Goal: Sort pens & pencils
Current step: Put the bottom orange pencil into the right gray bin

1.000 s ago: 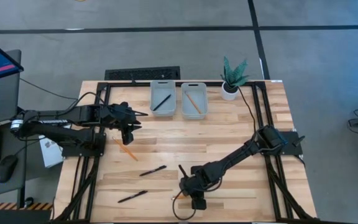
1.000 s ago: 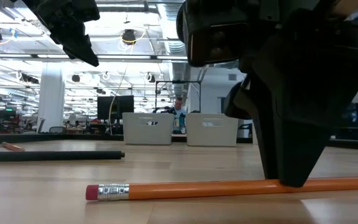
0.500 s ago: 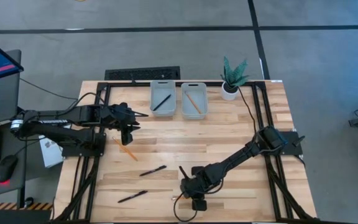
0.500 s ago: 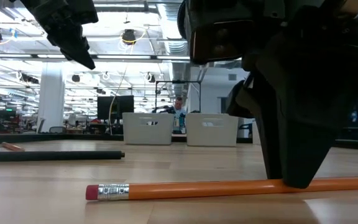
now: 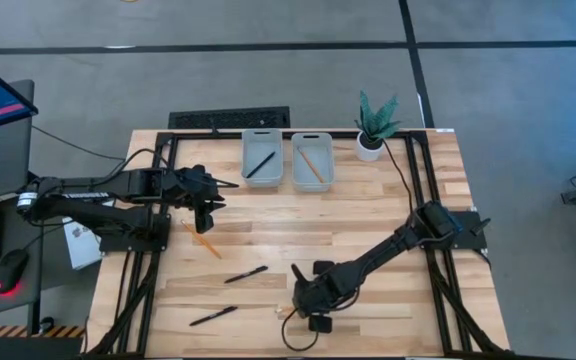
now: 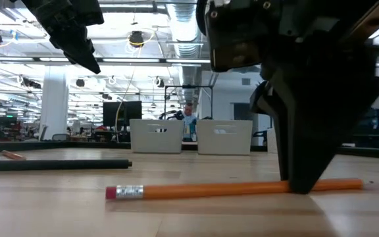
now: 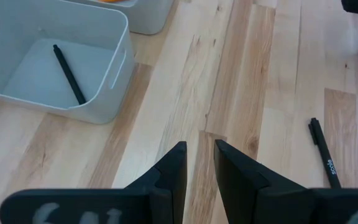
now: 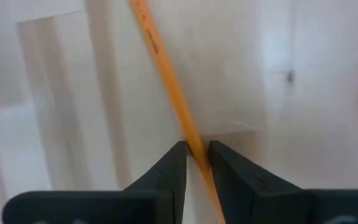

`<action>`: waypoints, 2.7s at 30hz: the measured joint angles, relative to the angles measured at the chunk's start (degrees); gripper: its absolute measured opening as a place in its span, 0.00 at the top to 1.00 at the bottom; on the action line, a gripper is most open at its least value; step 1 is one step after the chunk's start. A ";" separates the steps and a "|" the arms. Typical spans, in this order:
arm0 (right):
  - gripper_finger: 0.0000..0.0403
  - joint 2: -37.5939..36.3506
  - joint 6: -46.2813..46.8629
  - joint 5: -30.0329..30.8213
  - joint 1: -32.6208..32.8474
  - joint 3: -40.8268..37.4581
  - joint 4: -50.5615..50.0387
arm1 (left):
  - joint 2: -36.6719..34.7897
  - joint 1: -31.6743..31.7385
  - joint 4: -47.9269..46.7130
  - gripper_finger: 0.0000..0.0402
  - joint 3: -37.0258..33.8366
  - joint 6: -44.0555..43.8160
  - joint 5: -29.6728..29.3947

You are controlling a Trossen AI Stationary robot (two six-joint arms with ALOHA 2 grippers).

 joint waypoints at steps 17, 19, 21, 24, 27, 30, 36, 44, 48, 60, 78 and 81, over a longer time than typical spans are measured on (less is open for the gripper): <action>0.81 -0.04 7.02 -2.21 -2.03 -0.09 0.29 | 0.01 0.01 0.02 0.82 -0.01 0.02 -1.07; 0.82 -0.04 7.61 -2.35 -2.30 -0.10 0.41 | 0.01 0.02 0.02 0.82 -0.01 0.01 -1.38; 0.83 -0.04 7.60 -2.72 -2.55 -0.11 0.72 | 0.00 0.00 0.02 0.82 -0.01 0.03 -1.36; 0.83 -0.04 7.58 -2.66 -2.66 -0.22 1.91 | 0.01 0.02 0.02 0.82 -0.02 0.03 -1.36; 0.84 -0.03 7.58 -2.31 -2.68 -0.31 3.34 | 0.01 0.01 0.02 0.82 -0.02 0.02 -1.36; 0.84 0.00 7.56 -2.25 -2.70 -0.31 3.91 | 0.01 0.01 0.02 0.82 -0.02 0.01 -1.36; 0.84 0.02 7.43 -2.30 -2.90 -0.31 4.06 | 0.01 0.00 0.02 0.82 0.00 0.03 -1.36; 0.84 -0.40 7.12 -2.94 -3.91 -0.33 4.04 | 0.00 0.02 0.02 0.82 -0.01 0.02 -1.34; 0.84 -1.73 6.88 -2.73 -4.70 -0.44 4.15 | 0.01 0.00 0.02 0.82 -0.01 0.01 -1.33; 0.84 -8.95 4.75 2.55 -9.38 -0.59 -2.81 | 0.00 0.00 0.02 0.82 -0.02 0.03 -1.33; 0.84 -26.14 3.56 14.86 -24.58 -0.33 -6.32 | -0.02 0.02 0.00 0.82 -0.02 0.03 -1.32; 0.84 -27.39 1.21 15.74 -27.76 -0.33 -6.39 | -0.02 -0.01 0.00 0.82 -0.02 0.03 -1.31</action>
